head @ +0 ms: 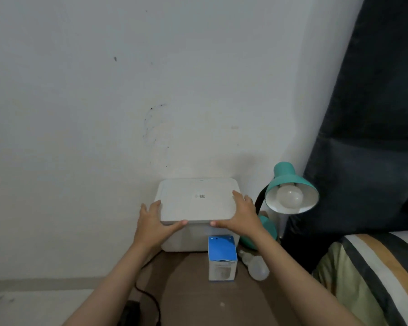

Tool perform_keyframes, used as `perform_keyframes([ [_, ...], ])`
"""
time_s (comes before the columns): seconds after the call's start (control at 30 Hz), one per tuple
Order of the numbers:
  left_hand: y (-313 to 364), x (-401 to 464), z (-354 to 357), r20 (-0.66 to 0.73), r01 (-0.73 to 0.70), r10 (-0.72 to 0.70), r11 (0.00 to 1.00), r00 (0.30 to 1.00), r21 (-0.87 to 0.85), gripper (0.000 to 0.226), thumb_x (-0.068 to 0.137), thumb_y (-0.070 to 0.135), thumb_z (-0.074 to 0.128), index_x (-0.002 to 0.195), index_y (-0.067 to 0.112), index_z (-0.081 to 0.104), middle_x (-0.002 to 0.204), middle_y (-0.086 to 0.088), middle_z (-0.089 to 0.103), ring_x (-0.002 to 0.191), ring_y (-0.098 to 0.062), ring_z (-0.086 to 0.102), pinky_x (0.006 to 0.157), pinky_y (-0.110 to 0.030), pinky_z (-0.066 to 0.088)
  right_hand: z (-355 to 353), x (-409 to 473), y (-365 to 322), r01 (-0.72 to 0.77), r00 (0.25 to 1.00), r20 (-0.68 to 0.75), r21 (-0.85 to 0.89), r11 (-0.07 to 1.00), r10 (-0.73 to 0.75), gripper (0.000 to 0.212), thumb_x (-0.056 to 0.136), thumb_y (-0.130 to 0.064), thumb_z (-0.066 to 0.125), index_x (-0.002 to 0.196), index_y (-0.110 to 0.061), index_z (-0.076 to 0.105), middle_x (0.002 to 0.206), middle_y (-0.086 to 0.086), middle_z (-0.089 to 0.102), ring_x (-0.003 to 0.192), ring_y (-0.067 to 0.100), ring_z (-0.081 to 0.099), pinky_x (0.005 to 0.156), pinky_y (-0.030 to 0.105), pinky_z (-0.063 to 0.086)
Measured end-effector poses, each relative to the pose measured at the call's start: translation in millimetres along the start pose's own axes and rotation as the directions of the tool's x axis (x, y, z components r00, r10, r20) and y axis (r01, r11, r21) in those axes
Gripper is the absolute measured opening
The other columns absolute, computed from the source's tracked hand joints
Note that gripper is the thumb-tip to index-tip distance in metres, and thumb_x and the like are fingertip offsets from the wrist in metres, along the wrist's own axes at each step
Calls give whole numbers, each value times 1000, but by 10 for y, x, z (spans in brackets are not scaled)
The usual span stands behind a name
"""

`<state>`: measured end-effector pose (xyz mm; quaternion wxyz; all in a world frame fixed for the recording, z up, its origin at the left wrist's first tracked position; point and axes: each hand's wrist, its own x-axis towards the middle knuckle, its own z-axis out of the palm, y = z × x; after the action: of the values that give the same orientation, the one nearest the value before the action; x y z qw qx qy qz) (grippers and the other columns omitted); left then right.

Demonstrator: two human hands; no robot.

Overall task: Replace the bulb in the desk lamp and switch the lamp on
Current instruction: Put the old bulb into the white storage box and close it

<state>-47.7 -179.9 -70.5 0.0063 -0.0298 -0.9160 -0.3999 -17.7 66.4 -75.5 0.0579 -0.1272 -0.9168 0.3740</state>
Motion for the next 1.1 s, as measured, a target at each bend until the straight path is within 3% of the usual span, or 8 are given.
perform_keyframes([
  [0.1, -11, 33, 11, 20, -67, 68, 996, 997, -60, 99, 63, 48, 81, 141, 14, 31, 144, -11, 28, 133, -25, 32, 108, -37, 32, 17, 71, 6, 17, 1000, 11, -32, 999, -17, 122, 34, -78, 77, 135, -19, 39, 132, 5, 42, 127, 28, 41, 102, 46, 44],
  [0.23, 19, 33, 30, -2, -76, 77, 988, 997, -138, 91, 65, 34, 83, 138, 12, 36, 140, -10, 29, 130, -24, 36, 106, -33, 31, -5, 16, -16, 55, 998, -6, -22, 998, -55, 99, 50, -61, 82, 129, -16, 43, 129, 7, 38, 124, 25, 36, 104, 40, 39],
  [0.37, 32, 33, 35, 5, -71, 72, 987, 997, -145, 87, 67, 31, 82, 137, 10, 36, 138, -10, 29, 128, -25, 36, 105, -32, 32, -12, 20, -21, 56, 998, -12, -24, 998, -56, 86, 40, -71, 76, 105, -22, 50, 116, 5, 44, 114, 25, 42, 95, 43, 47],
  [0.67, 29, 19, -6, -17, -126, 127, 992, 992, 18, 81, 71, 49, 73, 136, 19, 34, 139, -10, 33, 122, -27, 45, 96, -36, 41, -39, 13, -40, 65, 997, -46, -43, 997, -67, 76, 38, -76, 73, 89, -26, 48, 107, 1, 46, 104, 21, 45, 84, 37, 50],
  [0.83, 39, 66, -76, -22, -167, 173, 974, 985, 155, 80, 73, 58, 66, 136, 23, 33, 135, -12, 38, 111, -32, 54, 88, -39, 45, -75, 44, -42, 71, 995, -65, -40, 997, -74, 65, 38, -83, 69, 68, -37, 34, 89, -1, 51, 86, 18, 50, 54, 20, 30],
  [0.93, 26, 88, -77, -33, -175, 183, 969, 983, 174, 84, 71, 60, 66, 138, 23, 31, 135, -12, 39, 112, -32, 53, 88, -39, 45, -57, 27, -59, 72, 994, -75, -50, 996, -76, 74, 37, -87, 66, 80, -31, 45, 97, 0, 54, 88, 15, 53, 58, 22, 38],
  [1.0, 9, 107, -93, -27, -162, 167, 977, 986, 136, 95, 65, 58, 73, 140, 22, 27, 137, -11, 38, 118, -31, 49, 92, -40, 44, -41, -26, -72, 71, 993, -90, -12, 997, -72, 89, 37, -83, 71, 101, -25, 51, 109, 0, 53, 99, 14, 52, 73, 26, 48],
  [1.1, -31, 159, -117, 45, -151, 147, 985, 988, 81, 118, 51, 51, 86, 143, 19, 18, 140, -11, 35, 126, -28, 41, 97, -42, 41, 9, -143, -79, -6, 988, -154, 34, 999, 11, 103, 41, -68, 81, 123, -18, 45, 119, 4, 47, 113, 17, 41, 84, 27, 40],
])
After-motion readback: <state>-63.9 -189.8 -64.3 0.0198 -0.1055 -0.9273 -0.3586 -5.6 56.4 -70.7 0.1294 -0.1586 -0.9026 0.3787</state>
